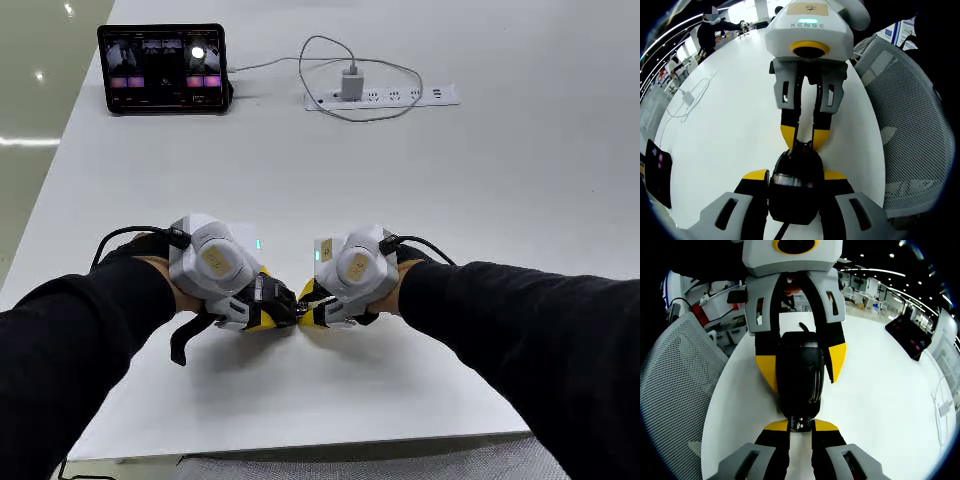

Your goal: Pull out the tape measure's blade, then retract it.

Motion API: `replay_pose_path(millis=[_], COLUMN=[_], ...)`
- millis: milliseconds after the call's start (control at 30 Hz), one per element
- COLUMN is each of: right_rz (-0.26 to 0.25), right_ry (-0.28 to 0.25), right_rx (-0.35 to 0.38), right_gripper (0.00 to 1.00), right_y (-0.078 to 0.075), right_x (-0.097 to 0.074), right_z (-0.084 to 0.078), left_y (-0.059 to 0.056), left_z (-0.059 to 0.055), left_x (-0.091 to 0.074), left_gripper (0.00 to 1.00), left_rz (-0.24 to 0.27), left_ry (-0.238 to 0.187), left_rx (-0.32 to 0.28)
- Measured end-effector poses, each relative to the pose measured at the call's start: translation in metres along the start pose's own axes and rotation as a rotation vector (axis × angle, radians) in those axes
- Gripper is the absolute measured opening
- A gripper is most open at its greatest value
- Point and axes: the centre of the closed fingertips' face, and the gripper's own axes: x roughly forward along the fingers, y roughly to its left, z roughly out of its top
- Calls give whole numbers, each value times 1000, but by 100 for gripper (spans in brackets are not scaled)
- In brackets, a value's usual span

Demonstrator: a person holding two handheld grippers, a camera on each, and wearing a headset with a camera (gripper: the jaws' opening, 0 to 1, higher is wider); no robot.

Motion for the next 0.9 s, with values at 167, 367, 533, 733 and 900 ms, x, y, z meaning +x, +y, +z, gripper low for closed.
replay_pose_path(millis=[167, 367, 533, 733, 900], right_rz=[-4, -5, 7, 8, 11], right_ry=[-2, -5, -6, 6, 9], right_rx=[-27, -13, 13, 14, 29], right_gripper=[12, 10, 10, 10, 10], right_y=[1, -1, -4, -5, -4], right_x=[-1, -1, -4, -10, -16], right_z=[-3, -2, -5, -10, -15], left_y=[0, 0, 1, 1, 1], left_z=[0, -1, -1, -2, -2], left_x=[0, 0, 0, -1, -1], left_gripper=[33, 33, 33, 33, 33], left_rz=[0, -1, -2, -1, -4], left_ry=[6, 11, 18, 9, 8], left_rx=[0, -3, -13, -18, -17])
